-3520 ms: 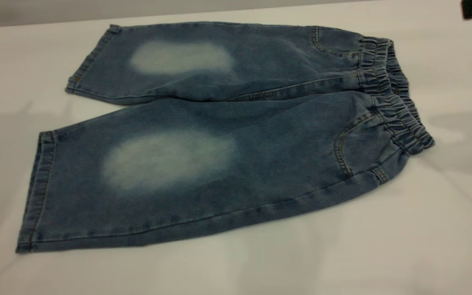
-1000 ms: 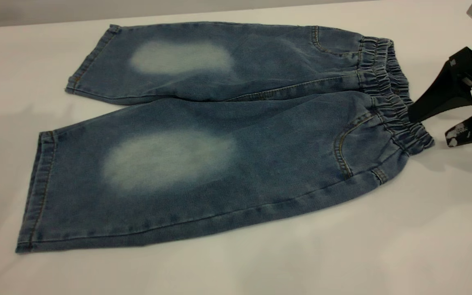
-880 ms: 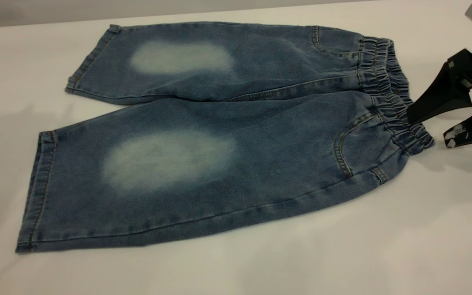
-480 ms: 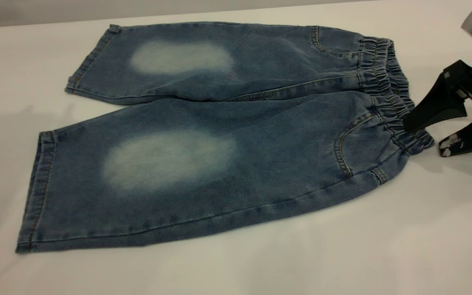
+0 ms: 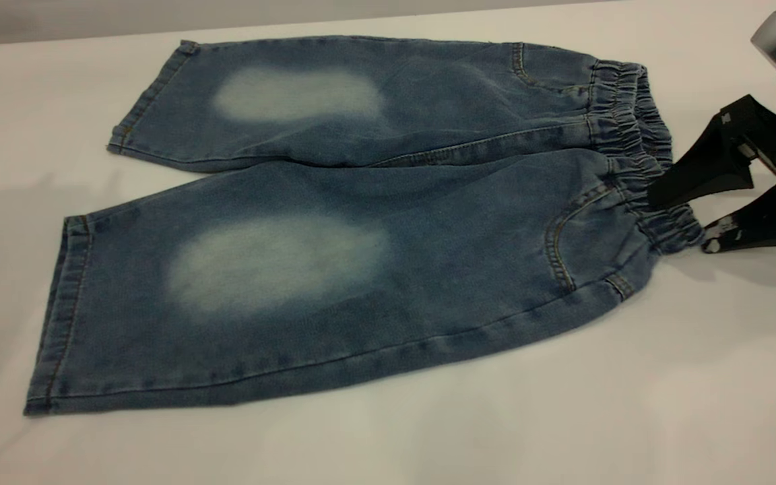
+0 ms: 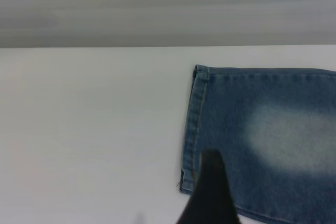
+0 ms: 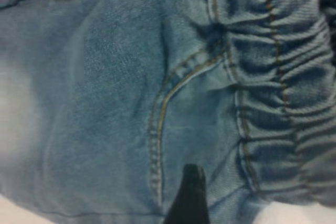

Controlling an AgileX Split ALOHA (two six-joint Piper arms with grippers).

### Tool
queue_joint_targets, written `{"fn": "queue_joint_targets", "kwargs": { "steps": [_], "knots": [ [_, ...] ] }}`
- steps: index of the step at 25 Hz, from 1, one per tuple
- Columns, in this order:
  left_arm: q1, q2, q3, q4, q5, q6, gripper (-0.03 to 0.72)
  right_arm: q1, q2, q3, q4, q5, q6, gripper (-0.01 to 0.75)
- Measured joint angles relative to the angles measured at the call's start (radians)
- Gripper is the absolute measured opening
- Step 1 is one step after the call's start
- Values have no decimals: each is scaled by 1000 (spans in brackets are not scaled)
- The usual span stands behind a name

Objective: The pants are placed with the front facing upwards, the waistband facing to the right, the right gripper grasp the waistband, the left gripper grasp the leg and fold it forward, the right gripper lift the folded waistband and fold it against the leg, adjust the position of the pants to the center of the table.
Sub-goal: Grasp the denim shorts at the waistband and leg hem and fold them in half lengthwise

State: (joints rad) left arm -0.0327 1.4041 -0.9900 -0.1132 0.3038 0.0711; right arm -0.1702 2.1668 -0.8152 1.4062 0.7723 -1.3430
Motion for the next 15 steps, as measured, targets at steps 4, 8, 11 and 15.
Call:
{"fn": "queue_joint_targets", "kwargs": {
  "steps": [4, 8, 11, 15],
  "knots": [
    [0, 0, 0, 0, 0, 0, 510, 1, 1, 0, 14, 37, -21, 573],
    [0, 0, 0, 1, 0, -2, 510, 1, 1, 0, 0, 23, -20, 573],
    [0, 0, 0, 1, 0, -2, 510, 1, 1, 0, -1, 11, -17, 573],
    [0, 0, 0, 1, 0, -1, 510, 1, 1, 0, -26, -17, 26, 573]
  ]
}}
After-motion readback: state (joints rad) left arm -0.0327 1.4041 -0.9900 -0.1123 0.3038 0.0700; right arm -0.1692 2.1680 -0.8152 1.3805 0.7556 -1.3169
